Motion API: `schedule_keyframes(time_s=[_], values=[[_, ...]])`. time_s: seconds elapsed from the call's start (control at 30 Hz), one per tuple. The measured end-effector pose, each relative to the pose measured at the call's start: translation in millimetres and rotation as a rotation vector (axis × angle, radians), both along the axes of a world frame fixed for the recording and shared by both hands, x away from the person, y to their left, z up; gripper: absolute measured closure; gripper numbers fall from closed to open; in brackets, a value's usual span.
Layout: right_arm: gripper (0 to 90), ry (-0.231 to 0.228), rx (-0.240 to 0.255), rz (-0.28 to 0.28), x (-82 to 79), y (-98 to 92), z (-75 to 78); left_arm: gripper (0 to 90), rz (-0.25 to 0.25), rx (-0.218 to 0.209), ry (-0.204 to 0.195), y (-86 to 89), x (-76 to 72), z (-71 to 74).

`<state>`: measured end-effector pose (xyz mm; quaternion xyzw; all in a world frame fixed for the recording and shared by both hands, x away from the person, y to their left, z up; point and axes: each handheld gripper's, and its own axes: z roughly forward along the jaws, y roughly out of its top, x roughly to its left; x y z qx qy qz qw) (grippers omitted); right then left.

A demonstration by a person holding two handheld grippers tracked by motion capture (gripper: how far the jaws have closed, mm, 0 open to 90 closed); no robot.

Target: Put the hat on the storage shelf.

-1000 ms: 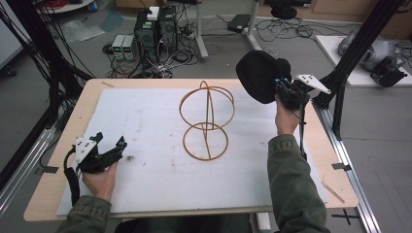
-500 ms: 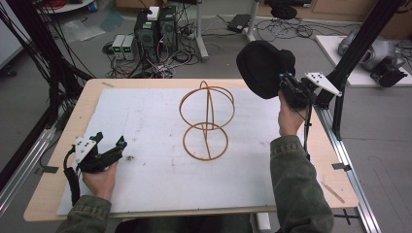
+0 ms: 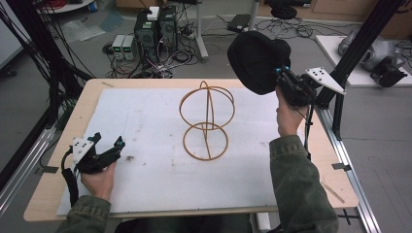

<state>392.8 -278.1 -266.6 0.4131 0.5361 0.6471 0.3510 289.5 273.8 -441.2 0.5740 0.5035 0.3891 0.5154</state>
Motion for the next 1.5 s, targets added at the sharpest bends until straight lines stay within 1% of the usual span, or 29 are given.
schedule_keyframes(time_s=[0.2, 0.27, 0.3, 0.33, 0.4, 0.43, 0.5, 0.67, 0.77, 0.8, 0.83, 0.9, 0.93, 1.1, 1.23, 1.3, 1.37, 1.5], values=[[87.3, -0.020, 0.004, 0.073, -5.4, 8.2, 8.0, 19.4, -0.001, 0.000, 0.002, 0.0, 0.2, 0.1], [87.3, -0.027, 0.007, 0.096, -7.4, 12.2, 10.4, 19.5, 0.002, -0.006, 0.000, -0.2, 0.3, 0.0], [87.3, -0.027, 0.007, 0.096, -7.4, 12.2, 10.4, 19.4, 0.002, -0.008, -0.001, -0.2, 0.3, 0.0], [87.3, -0.023, 0.009, 0.106, -8.8, 13.5, 11.1, 19.4, 0.002, -0.007, 0.001, 0.1, 0.3, 0.0], [87.2, -0.029, 0.014, 0.125, -10.5, 15.7, 12.2, 19.4, 0.000, -0.008, 0.000, 0.3, 0.4, -0.1], [87.2, -0.031, 0.010, 0.154, -13.7, 19.1, 13.7, 19.4, 0.000, -0.008, 0.003, 0.3, 0.4, -0.1], [87.2, -0.033, 0.009, 0.165, -15.1, 20.6, 14.4, 19.4, 0.000, -0.011, 0.006, 0.6, 0.4, -0.2], [87.2, -0.044, -0.017, 0.233, -22.4, 31.1, 19.9, 19.5, 0.002, -0.018, 0.004, 1.5, 0.3, -0.1], [87.1, -0.054, -0.016, 0.261, -25.9, 37.7, 23.5, 19.4, 0.001, -0.019, 0.006, 1.9, 0.1, 0.1], [87.1, -0.054, -0.016, 0.261, -25.9, 37.7, 23.5, 19.4, 0.002, -0.019, 0.006, 2.2, 0.0, 0.1], [87.1, -0.055, -0.015, 0.277, -26.9, 40.5, 24.5, 19.5, 0.003, -0.022, 0.004, 2.3, -0.2, 0.2], [87.1, -0.058, -0.016, 0.284, -27.2, 42.0, 24.8, 19.4, 0.003, -0.022, 0.002, 2.8, -0.4, 0.4], [87.1, -0.054, -0.016, 0.296, -27.9, 43.6, 25.2, 19.4, 0.002, -0.024, 0.002, 3.0, -0.5, 0.5], [87.1, -0.055, -0.036, 0.351, -30.6, 52.3, 26.0, 19.4, -0.007, -0.024, 0.005, 3.7, -1.1, 0.7], [87.0, -0.055, -0.044, 0.376, -32.3, 57.9, 26.1, 19.4, -0.003, -0.028, 0.001, 3.9, -1.6, 1.1], [87.0, -0.056, -0.058, 0.386, -32.1, 60.4, 25.9, 19.4, -0.003, -0.026, 0.003, 4.6, -1.8, 1.3], [87.0, -0.051, -0.063, 0.397, -32.2, 62.6, 25.3, 19.4, -0.002, -0.033, -0.001, 4.6, -1.8, 1.3], [87.0, -0.038, -0.080, 0.418, -31.7, 66.7, 23.8, 19.4, 0.000, -0.030, 0.001, 5.4, -2.1, 1.5]])
